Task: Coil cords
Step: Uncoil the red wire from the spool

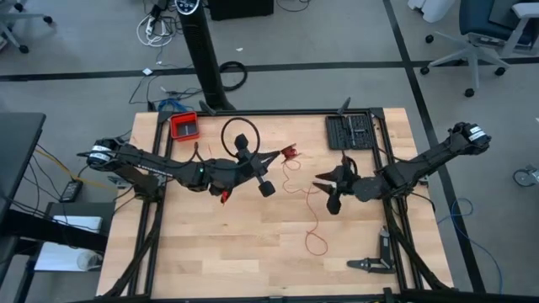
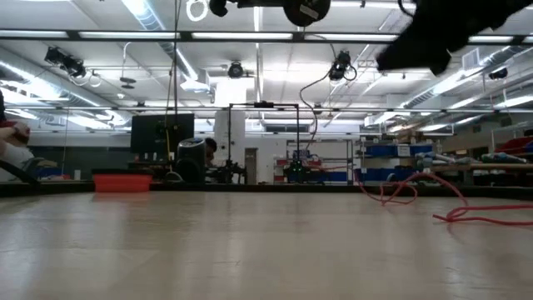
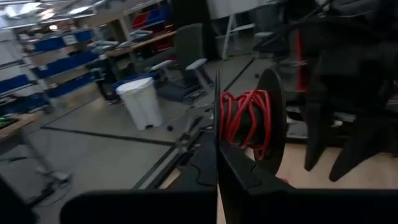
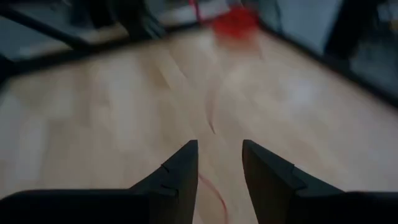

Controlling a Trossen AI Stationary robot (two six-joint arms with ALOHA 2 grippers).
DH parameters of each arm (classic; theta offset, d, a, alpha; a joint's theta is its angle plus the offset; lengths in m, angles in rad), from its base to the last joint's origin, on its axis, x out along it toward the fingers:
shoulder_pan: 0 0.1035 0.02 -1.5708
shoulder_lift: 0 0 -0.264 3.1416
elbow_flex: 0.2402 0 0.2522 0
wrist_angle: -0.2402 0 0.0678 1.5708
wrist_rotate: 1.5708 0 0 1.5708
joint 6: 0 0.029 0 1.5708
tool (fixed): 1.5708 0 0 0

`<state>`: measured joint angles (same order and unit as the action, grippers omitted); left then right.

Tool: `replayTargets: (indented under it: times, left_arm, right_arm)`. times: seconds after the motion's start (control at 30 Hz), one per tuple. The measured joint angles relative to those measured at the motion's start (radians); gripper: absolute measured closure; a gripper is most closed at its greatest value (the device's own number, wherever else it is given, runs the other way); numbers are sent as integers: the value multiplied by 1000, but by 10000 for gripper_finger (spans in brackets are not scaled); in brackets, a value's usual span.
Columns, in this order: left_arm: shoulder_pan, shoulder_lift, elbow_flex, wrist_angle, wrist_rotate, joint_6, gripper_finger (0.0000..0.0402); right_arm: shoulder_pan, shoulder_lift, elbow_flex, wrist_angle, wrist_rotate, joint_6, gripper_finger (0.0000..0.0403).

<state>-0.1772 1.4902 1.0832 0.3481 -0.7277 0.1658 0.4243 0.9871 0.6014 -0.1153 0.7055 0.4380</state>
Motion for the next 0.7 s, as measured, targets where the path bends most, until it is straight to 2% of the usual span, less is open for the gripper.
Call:
replayTargets:
  times: [0.13,0.27,0.6,0.7]
  left_arm:
    - [0,0,0,0,41,-37,398]
    - [0,0,0,0,100,-83,398]
    - [0,0,0,27,116,-125,398]
    - [0,0,0,27,116,-126,398]
  right_arm:
    - [48,32,0,192,65,-205,279]
    - [78,82,0,279,134,-351,281]
    - [85,231,0,464,315,-624,282]
    - [85,264,0,538,338,-708,282]
